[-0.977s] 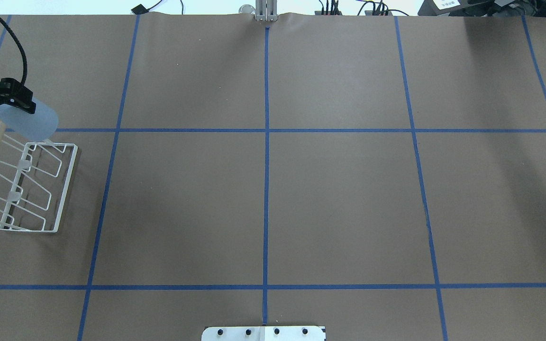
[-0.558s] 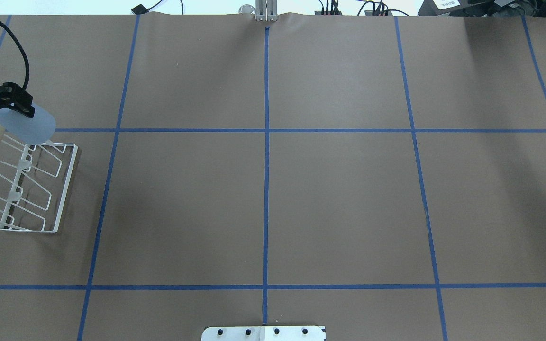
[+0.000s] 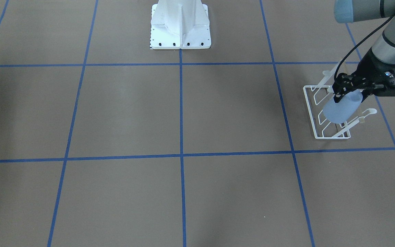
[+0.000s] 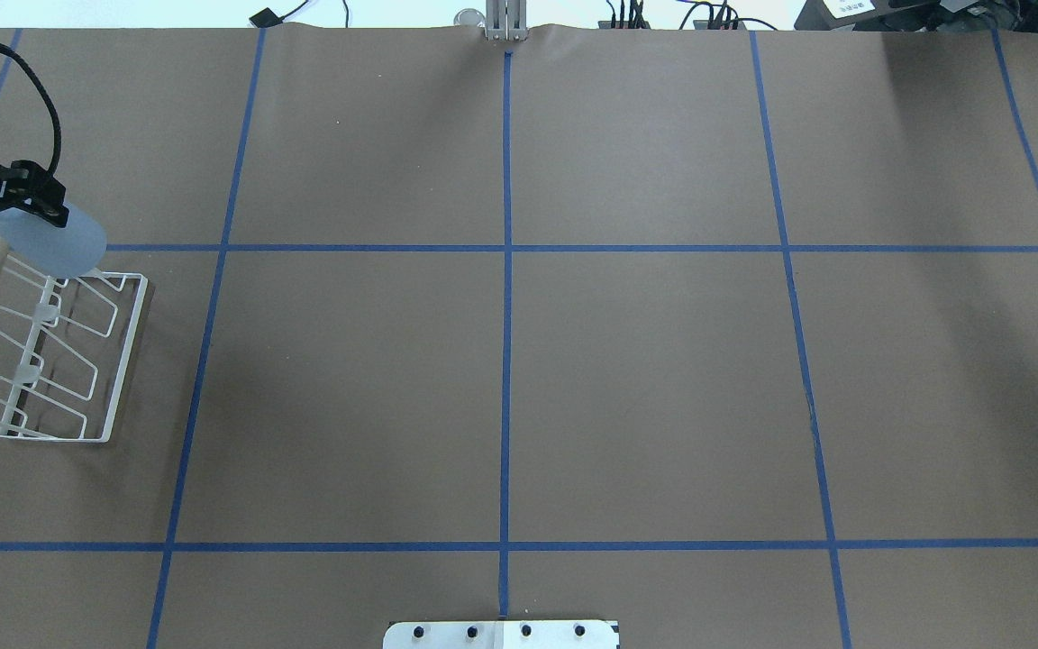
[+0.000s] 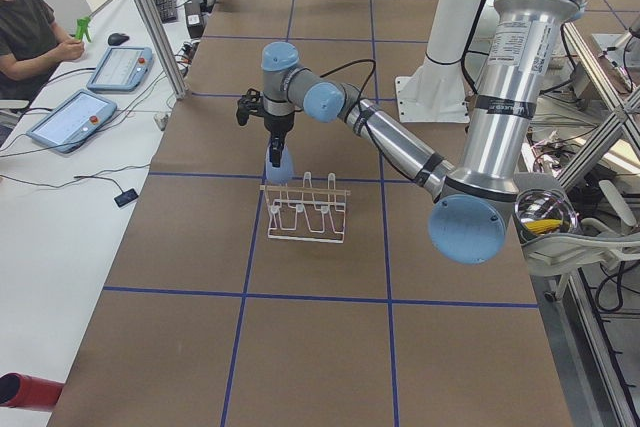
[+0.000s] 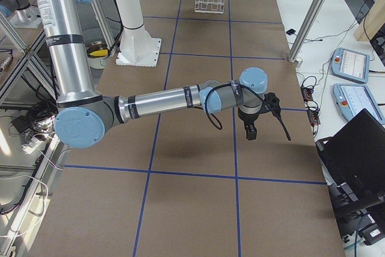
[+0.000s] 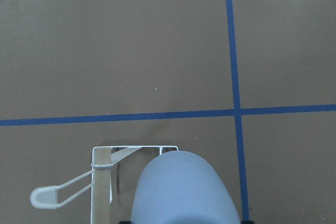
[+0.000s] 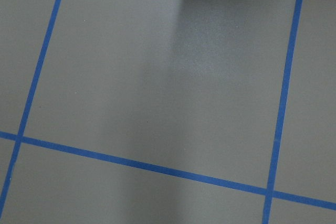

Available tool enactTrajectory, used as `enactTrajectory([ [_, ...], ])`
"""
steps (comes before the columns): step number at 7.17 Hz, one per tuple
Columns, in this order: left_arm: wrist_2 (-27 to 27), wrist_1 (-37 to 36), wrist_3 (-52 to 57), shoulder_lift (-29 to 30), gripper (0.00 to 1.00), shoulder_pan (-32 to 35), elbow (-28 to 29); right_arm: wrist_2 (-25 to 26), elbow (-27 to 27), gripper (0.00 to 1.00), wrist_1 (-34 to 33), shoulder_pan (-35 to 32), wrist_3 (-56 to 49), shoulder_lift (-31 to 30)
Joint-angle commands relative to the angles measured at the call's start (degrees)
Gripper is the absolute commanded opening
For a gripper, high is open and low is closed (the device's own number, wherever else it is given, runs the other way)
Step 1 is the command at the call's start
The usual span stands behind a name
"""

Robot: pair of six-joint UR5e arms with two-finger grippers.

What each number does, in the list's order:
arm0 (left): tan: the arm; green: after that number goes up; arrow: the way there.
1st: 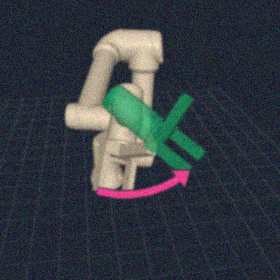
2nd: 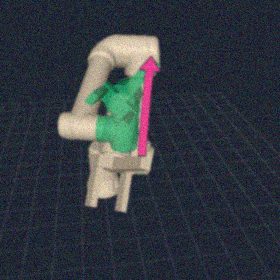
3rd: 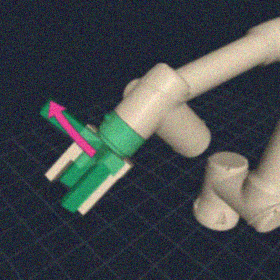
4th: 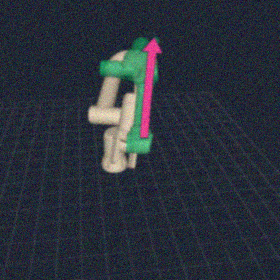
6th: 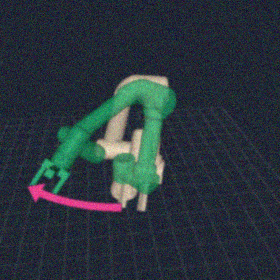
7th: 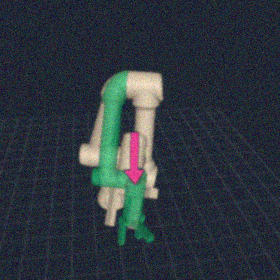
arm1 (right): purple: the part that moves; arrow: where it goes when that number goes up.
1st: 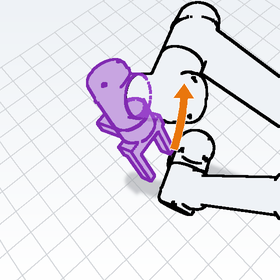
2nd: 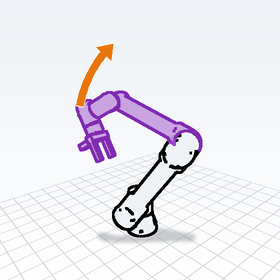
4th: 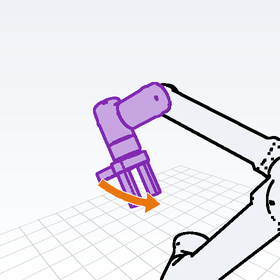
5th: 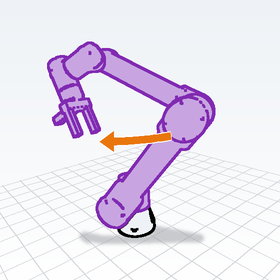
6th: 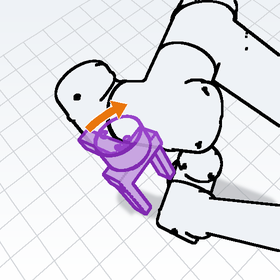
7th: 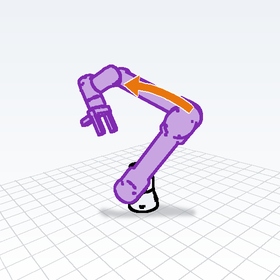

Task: Hang cup on cup holder
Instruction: 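Lower the cup onto the rack's hook beside the wooden post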

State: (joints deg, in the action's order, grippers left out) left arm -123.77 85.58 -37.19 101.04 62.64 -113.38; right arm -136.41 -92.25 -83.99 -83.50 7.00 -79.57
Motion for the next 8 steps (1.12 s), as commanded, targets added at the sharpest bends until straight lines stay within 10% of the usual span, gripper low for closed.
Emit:
enactTrajectory([
  [1,-1.21,0.55,-0.07,0.03,0.00,-0.07,1.57,0.00,-0.03,0.99,-0.03,0.18,0.03,-0.06],
  [8,-5.25,5.38,-0.07,-0.14,0.00,-0.33,7.29,0.00,-0.56,0.99,-0.03,0.35,0.74,-0.06],
])
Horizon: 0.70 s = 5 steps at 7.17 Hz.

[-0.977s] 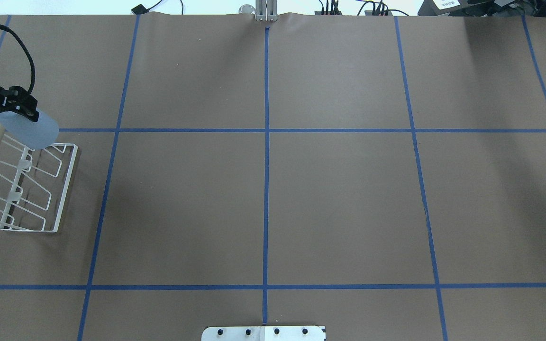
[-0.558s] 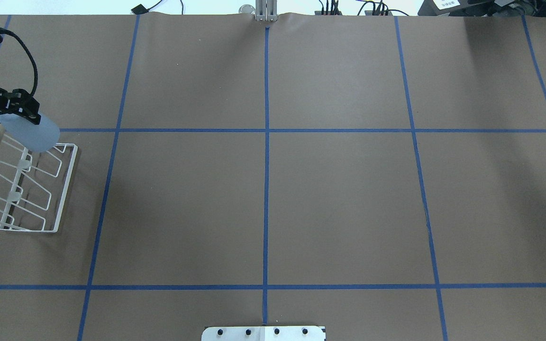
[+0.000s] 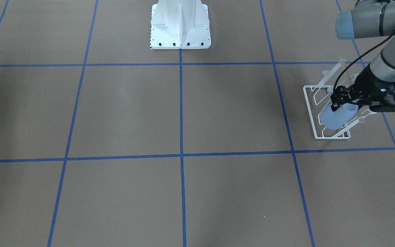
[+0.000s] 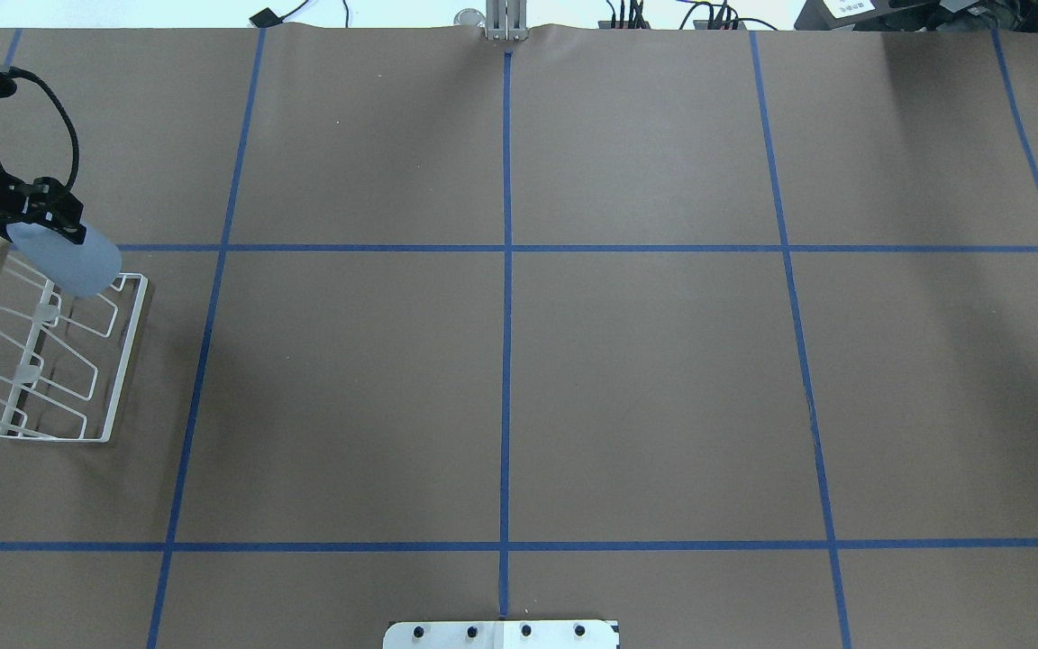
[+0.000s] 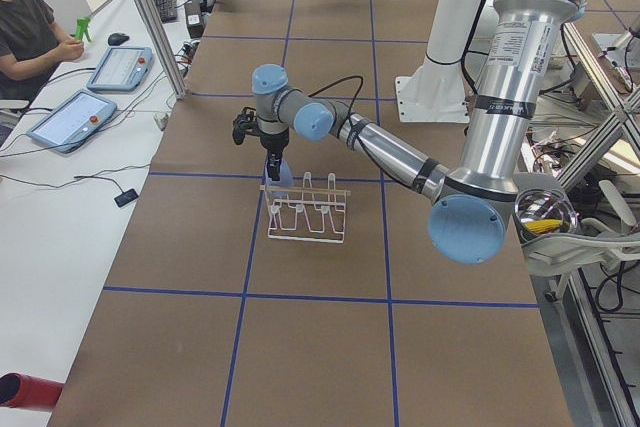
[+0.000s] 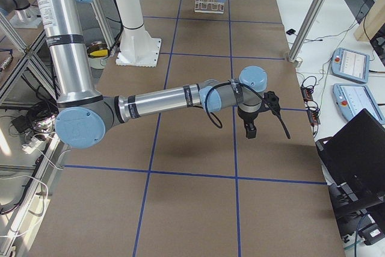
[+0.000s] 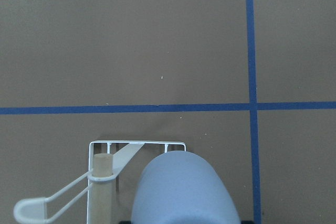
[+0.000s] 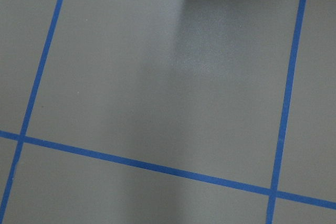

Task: Hang cup on cup holder
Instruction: 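Lower the cup onto the rack's hook beside the wooden post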

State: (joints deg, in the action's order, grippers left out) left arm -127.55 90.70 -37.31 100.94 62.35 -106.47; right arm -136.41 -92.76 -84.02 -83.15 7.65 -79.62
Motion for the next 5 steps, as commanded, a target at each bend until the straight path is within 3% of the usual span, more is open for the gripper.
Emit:
enactTrajectory([
  [1,-1.48,0.26,0.13,-0.04,0.00,-0.03,0.47,0.00,-0.06,0.99,0.00,0.00,0.08,-0.01],
  [5,-1.30,0.35,0.13,-0.13,0.00,-1.17,0.91,-0.09,0.03,0.99,0.00,0.18,0.17,0.08],
])
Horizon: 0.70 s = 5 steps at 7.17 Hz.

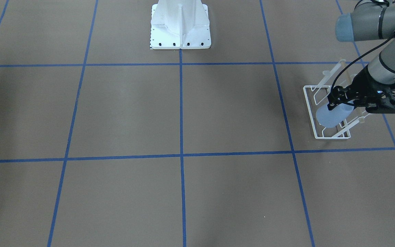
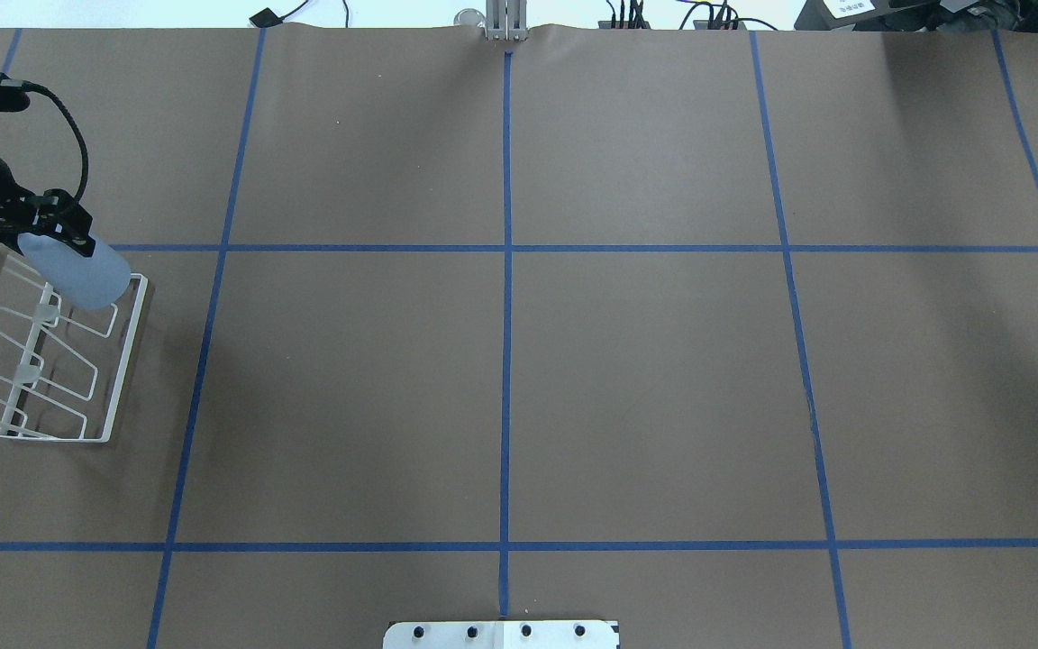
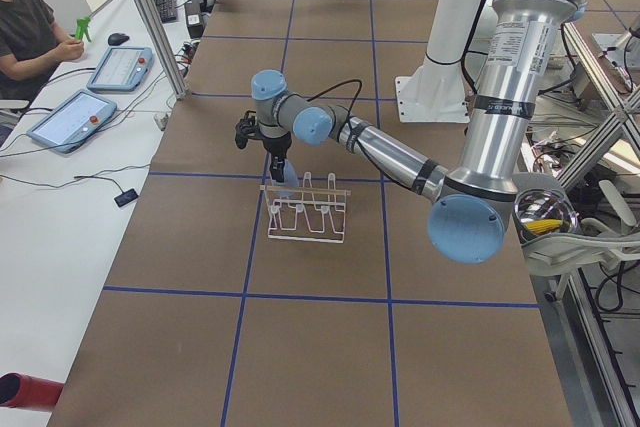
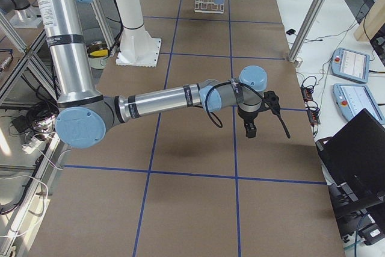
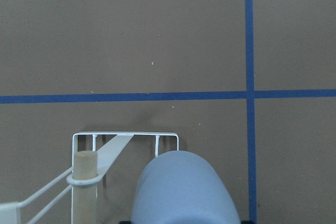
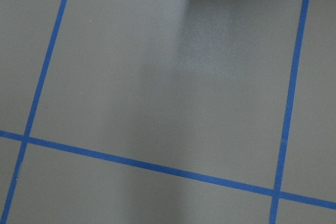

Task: Hang cup on cup holder
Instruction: 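Lower the cup onto the rack's hook beside the wooden post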

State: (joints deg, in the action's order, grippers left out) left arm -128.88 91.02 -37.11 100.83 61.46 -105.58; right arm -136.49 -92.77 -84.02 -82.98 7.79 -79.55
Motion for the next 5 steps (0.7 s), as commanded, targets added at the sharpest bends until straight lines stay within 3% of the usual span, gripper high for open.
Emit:
enactTrajectory([
  [1,-0.05,0.03,0.02,0.07,0.25,-0.29,0.03,-0.01,0.04,0.99,0.00,0.10,0.12,0.01],
  [2,0.03,0.03,0.11,0.07,0.51,-0.29,0.03,-0.01,-0.04,0.99,0.00,0.27,0.12,0.01],
  [3,0.03,0.03,0.02,0.24,0.64,-0.38,0.03,-0.01,-0.04,0.99,0.00,0.28,0.12,0.01],
  [5,-0.14,-0.05,-0.06,0.51,0.68,-0.29,0.03,-0.01,-0.13,0.99,0.00,0.28,0.21,0.01],
])
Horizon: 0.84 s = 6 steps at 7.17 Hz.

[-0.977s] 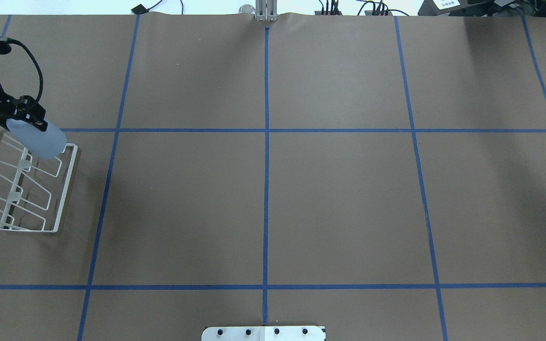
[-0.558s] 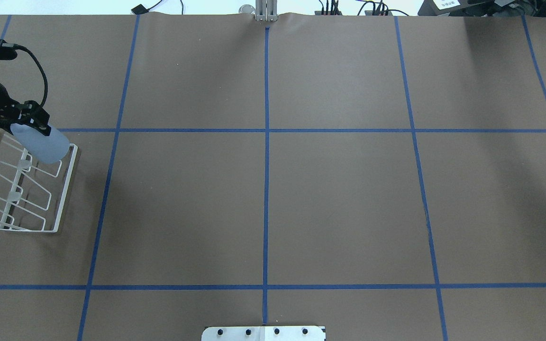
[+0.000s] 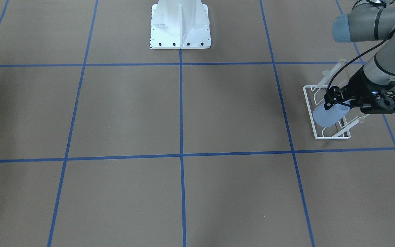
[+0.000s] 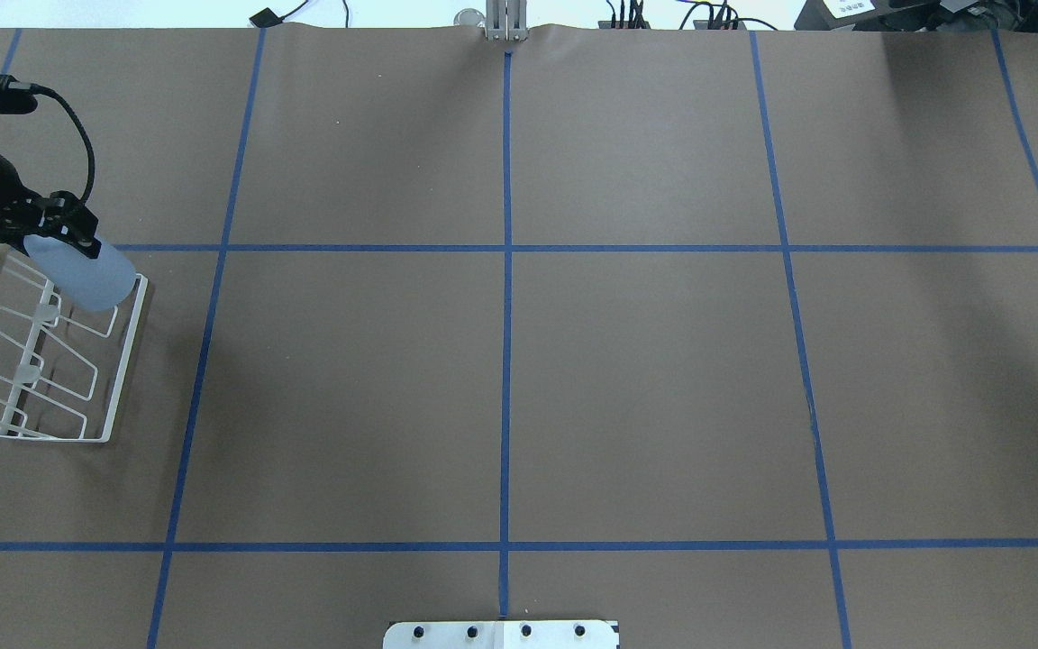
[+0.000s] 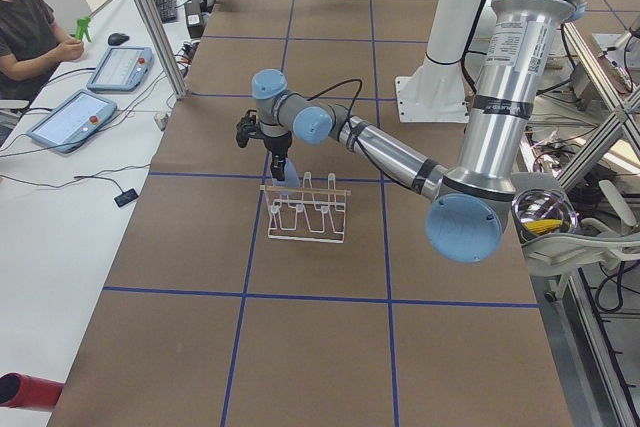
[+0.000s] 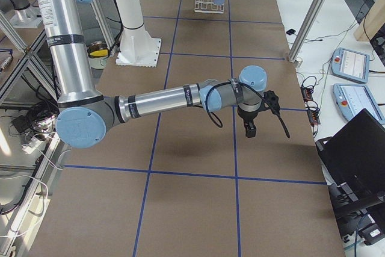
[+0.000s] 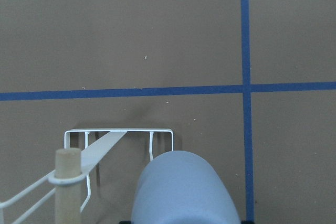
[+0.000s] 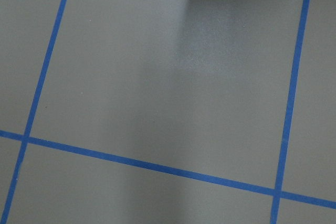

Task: Hang cup on cup holder
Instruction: 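Lower the cup onto the rack's hook beside the wooden post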

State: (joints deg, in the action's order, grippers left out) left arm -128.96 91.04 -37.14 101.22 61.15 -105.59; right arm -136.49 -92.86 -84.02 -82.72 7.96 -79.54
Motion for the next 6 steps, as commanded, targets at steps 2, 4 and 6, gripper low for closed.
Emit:
enactTrajectory([
  [2,0.03,-0.07,-0.04,0.03,0.76,0.02,0.03,0.00,-0.13,0.99,0.00,0.02,0.03,0.00],
  [4,0.03,-0.07,0.05,-0.06,0.97,0.02,0.03,0.00,-0.13,0.99,0.00,0.02,0.03,0.00],
  [6,-0.06,-0.07,-0.04,0.11,0.97,0.02,-0.58,-0.26,-0.22,0.99,0.00,0.02,0.03,0.00],
])
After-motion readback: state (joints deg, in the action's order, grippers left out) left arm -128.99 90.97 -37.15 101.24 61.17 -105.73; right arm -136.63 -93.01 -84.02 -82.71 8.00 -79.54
